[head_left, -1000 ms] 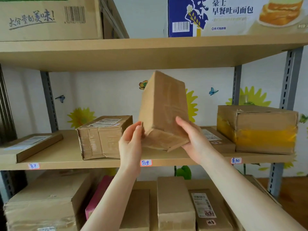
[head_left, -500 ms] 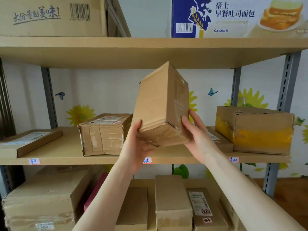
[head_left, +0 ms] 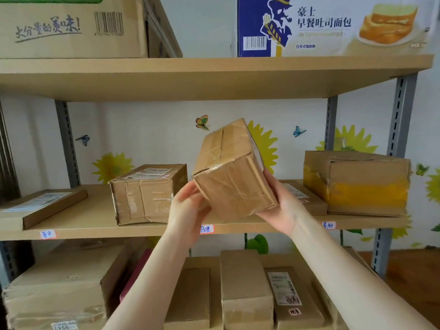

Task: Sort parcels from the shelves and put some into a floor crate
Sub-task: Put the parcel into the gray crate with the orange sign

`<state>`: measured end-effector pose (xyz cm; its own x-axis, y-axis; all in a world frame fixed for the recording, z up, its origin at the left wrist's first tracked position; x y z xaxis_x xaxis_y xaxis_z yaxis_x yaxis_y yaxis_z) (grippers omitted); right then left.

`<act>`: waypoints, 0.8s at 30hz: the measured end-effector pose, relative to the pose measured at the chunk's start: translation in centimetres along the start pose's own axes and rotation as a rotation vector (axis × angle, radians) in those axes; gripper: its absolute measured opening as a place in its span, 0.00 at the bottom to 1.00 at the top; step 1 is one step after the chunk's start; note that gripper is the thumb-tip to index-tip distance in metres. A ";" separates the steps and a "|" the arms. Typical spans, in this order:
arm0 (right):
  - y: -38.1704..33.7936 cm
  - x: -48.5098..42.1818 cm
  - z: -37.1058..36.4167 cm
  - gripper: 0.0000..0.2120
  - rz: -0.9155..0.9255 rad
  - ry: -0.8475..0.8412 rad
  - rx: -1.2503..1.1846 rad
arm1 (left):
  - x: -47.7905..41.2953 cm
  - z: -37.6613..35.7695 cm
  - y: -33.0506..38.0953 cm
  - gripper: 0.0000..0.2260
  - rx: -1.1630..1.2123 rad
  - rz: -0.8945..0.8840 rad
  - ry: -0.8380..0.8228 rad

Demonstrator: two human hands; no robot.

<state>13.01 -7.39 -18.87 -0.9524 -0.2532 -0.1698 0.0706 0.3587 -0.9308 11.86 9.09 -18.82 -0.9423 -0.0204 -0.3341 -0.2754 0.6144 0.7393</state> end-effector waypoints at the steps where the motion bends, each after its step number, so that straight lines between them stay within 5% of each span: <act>1: 0.2 0.1 0.0 0.26 -0.005 -0.006 -0.007 | -0.1 -0.1 0.3 0.10 0.071 0.026 -0.017; 5: -0.6 0.5 0.3 0.23 0.096 0.049 0.063 | -0.1 -0.1 0.3 0.25 0.032 0.201 -0.066; 16: -2.7 2.0 -0.1 0.16 0.240 0.148 0.385 | 1.0 -0.4 0.7 0.11 -0.272 -0.093 0.051; 21: -1.6 4.3 0.1 0.14 0.241 0.222 0.382 | 3.4 -1.9 -0.4 0.32 -0.301 -0.005 -0.021; 24: -0.7 7.3 0.7 0.14 0.236 0.288 0.392 | 5.8 -2.4 -0.5 0.29 -0.381 -0.076 -0.060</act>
<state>6.25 -10.12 -19.74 -0.9361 0.0704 -0.3445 0.3454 -0.0002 -0.9385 6.06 6.76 -19.69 -0.9068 -0.0014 -0.4215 -0.4055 0.2761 0.8714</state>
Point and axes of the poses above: each hand's wrist, its own x-axis away from the middle knuckle, its own z-axis out of the back of the hand, y = z × x, the point moved 7 cm from there along -x, towards the middle knuckle, and after that the axes turned 14 degrees about x, right-handed, at the moved point
